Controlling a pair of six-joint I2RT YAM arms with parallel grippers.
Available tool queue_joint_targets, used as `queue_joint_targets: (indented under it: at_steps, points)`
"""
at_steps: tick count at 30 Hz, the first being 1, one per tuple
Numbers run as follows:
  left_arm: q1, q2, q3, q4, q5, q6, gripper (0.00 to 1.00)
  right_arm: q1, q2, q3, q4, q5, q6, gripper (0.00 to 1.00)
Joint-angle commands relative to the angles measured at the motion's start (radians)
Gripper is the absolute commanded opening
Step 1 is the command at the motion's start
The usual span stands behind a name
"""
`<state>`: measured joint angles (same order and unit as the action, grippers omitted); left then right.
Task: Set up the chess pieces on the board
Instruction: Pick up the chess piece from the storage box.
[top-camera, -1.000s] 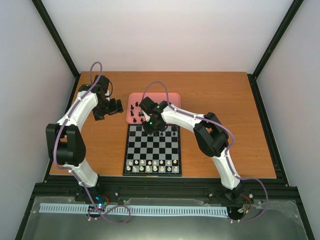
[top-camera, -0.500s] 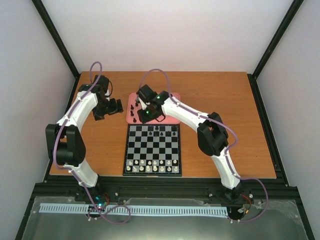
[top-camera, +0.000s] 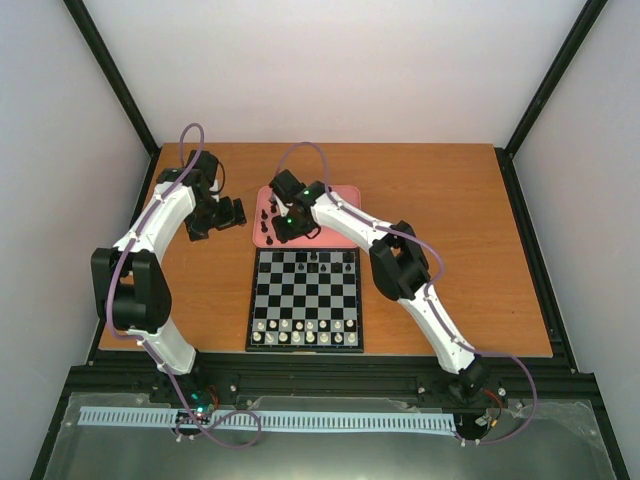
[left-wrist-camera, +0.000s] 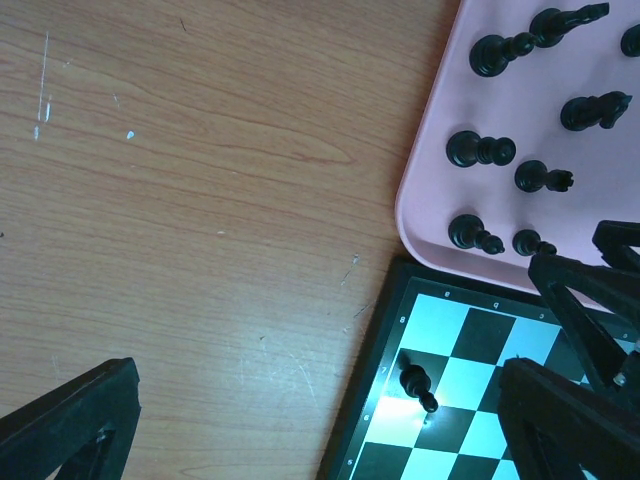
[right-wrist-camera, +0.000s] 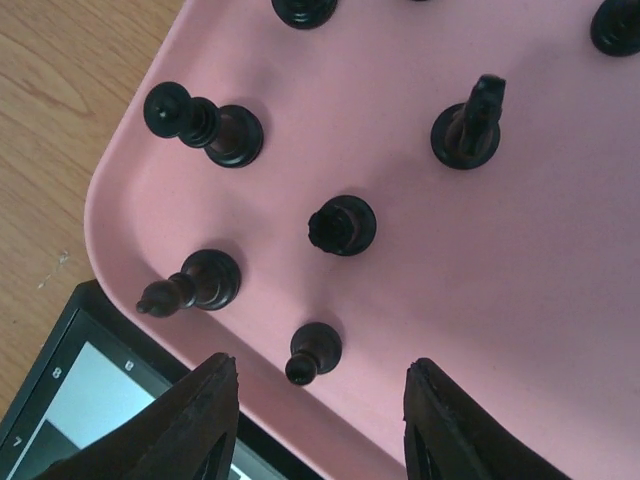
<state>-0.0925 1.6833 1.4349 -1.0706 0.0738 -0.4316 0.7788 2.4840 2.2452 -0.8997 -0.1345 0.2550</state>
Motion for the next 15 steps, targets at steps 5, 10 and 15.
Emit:
queue_joint_targets:
  at_steps: [5,10,15]
  points:
    - [-0.003,-0.004,0.019,0.001,-0.005,-0.006,1.00,-0.003,0.061,0.094,-0.009,-0.020,-0.017,0.40]
    - [-0.001,0.003,0.023,0.001,-0.005,-0.004,1.00,-0.004,0.087,0.117,-0.034,-0.025,-0.018,0.34]
    - [-0.001,0.009,0.019,0.006,-0.006,-0.006,1.00,-0.003,0.086,0.104,-0.053,-0.031,-0.025,0.27]
